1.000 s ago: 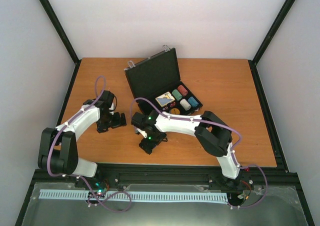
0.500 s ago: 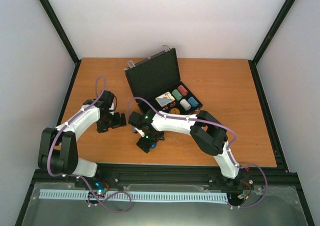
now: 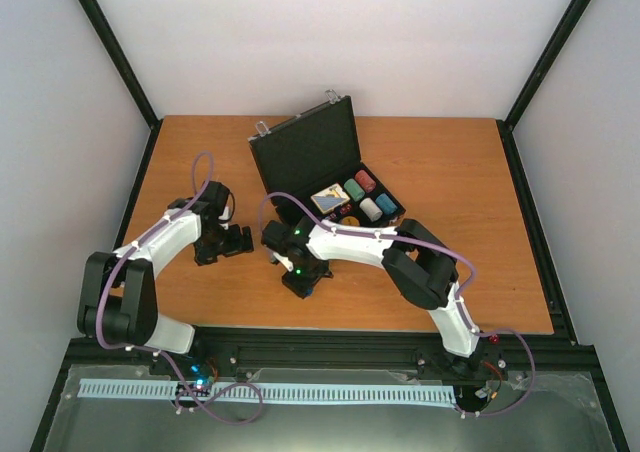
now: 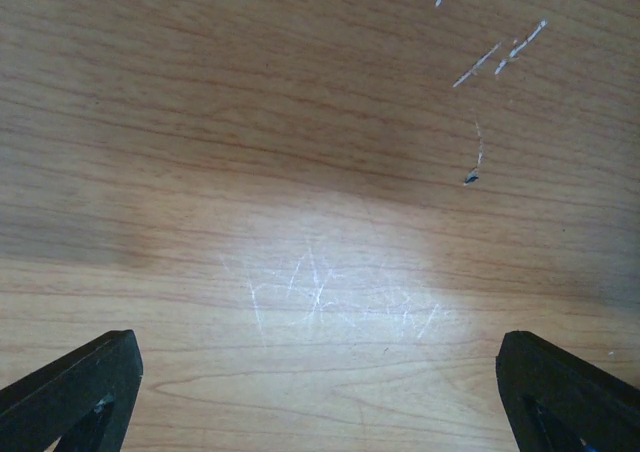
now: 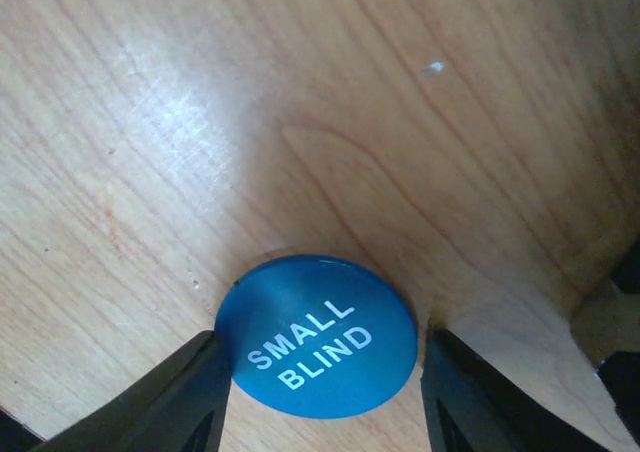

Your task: Pack up texas hold em set

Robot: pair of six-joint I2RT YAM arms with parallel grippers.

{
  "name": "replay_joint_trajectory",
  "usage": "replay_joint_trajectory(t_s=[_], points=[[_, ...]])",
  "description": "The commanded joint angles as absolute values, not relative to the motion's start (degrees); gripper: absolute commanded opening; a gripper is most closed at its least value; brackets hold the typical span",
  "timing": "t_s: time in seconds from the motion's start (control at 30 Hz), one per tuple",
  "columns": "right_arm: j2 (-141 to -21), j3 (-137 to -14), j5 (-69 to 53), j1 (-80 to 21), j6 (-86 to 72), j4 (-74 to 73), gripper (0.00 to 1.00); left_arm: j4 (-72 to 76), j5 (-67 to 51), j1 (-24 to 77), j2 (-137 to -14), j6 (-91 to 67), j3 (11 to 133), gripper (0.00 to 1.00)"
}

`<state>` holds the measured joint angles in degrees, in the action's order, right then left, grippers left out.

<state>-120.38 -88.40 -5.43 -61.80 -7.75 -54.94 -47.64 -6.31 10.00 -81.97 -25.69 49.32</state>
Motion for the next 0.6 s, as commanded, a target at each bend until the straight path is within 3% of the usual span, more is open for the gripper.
replay_joint_trajectory(t_s=[0.0,0.2,0.37,0.47,0.57], points=[[-121.83,-86.43,-7.13,-61.62,-7.36,-54.8,0.53,-46.42,-7.0,9.62,-82.78,-25.31,49.74,1.0],[-120.54,-88.62,-5.15,-61.53,-7.48,-55.86,0.48,-46.49,-6.79,9.58,-82.8,-25.4,49.67,1.0],[-120.28,-90.25,-4.75,-61.52,-7.56,-56.54,0.27,-46.24,-6.86,9.58,-82.88,-25.64,49.74,1.0],[-120.28,-90.67,-4.1,-61.51,-7.63,-56.95,0.28,-46.17,-6.86,9.63,-82.87,-25.88,49.72,1.0],[-119.53,-90.8,-2.93,-61.44,-7.73,-57.31,0.44,-46.17,-6.88,9.63,-82.71,-26.02,49.54,1.0]])
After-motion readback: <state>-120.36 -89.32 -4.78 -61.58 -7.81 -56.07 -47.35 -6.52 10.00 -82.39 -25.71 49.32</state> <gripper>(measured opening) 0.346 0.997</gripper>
